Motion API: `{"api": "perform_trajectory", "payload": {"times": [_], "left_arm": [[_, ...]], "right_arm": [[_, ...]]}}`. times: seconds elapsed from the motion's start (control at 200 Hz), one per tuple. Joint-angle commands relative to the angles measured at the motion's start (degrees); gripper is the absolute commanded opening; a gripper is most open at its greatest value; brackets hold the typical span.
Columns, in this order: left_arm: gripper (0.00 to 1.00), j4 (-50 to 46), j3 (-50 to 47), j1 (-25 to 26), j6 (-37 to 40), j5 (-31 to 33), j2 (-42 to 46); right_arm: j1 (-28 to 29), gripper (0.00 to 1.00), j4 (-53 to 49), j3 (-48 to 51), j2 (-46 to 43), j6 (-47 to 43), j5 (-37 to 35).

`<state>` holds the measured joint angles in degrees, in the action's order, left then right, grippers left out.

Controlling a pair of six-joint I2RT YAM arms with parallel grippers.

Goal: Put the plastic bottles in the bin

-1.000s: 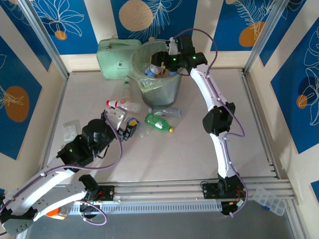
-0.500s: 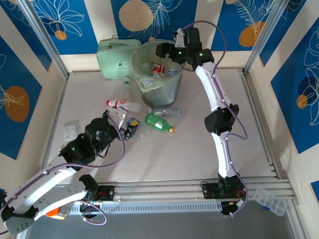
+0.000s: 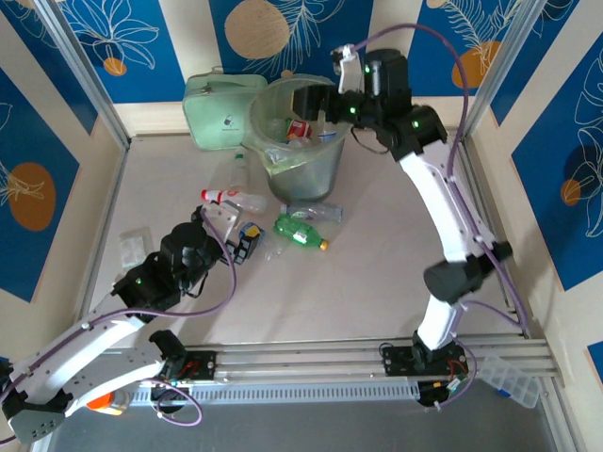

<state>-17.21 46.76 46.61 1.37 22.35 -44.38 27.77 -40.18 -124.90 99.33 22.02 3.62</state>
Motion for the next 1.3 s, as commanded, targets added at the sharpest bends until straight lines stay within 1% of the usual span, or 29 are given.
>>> {"api": "perform_trajectory", "payload": {"times": [0.0,0.1,0.175,0.22,0.265,0.3,0.37,0.435,0.5,0.565,0.685,0.8,0.89,0.935,1.09,1.225,1.295], "left_arm": [[0.88,0.12,-0.47,-0.72,-0.85,2.14,0.44],[0.89,-1.5,0.99,-1.12,-3.3,4.13,-1.44],[0.92,-4.02,3.08,-3.35,-7.42,5.35,-4.35],[0.94,-5.98,4.55,-5.98,-11.14,4.6,-6.74],[0.95,-7.53,5.78,-9.85,-14.52,1.21,-9.29],[0.95,-8.62,6.69,-12.97,-18.58,-1.39,-11.42],[0.95,-11.49,9.58,-17.78,-25.55,-3.93,-16.08],[0.96,-12.39,12.22,-20.16,-28.78,-4.23,-20.36],[0.96,-11.23,14.34,-22.31,-30.74,-4.62,-24.24],[0.95,-10.55,16.97,-25.32,-32.93,-6.58,-28.69],[0.95,-8.37,22.62,-29.58,-32.86,-8.29,-37.26],[0.93,-7.24,29.2,-34.62,-33.45,-14.58,-47.88],[0.92,-6.09,34.87,-36.94,-32.4,-19.67,-55.6],[0.91,-6.41,38.21,-37.4,-30.94,-21.92,-59.76],[0.91,-8.57,48.62,-37.47,-24.85,-25.79,-70.9],[0.93,-9.21,53.34,-37.65,-21.76,-28.75,-76.56],[0.96,-9.41,55.02,-37.6,-20.95,-29.45,-78.78]], "right_arm": [[1.4,0.84,4.24,12.83,-7.32,-1.3,-3.14],[1.32,0.83,9.63,25.88,-16.88,1.42,-2.79],[1.28,0.83,12.28,33.95,-23.35,2.7,-2.72],[1.24,0.83,13.0,37.81,-26.67,3.15,-2.82],[1.14,0.83,13.28,41.14,-29.74,3.57,-2.85],[1.06,0.83,13.38,43.6,-31.95,3.95,-3.0],[1.05,0.83,13.42,48.68,-36.4,5.72,-2.82],[1.19,0.82,14.17,53.79,-40.41,7.94,-0.81],[1.56,0.81,13.63,57.69,-44.04,9.22,-0.08],[1.76,0.81,12.57,61.06,-47.51,10.0,0.08],[1.76,0.81,10.32,64.98,-52.93,11.04,0.5],[1.76,0.81,8.37,67.54,-56.56,11.98,1.43],[1.75,0.81,6.62,68.32,-58.05,12.25,1.56],[1.77,0.81,6.14,68.56,-58.45,12.36,1.72],[1.67,0.82,5.56,68.53,-57.78,11.34,1.99],[1.59,0.82,6.88,69.09,-56.47,11.02,1.67],[1.5,0.82,8.08,69.7,-55.69,11.24,1.89]]}}
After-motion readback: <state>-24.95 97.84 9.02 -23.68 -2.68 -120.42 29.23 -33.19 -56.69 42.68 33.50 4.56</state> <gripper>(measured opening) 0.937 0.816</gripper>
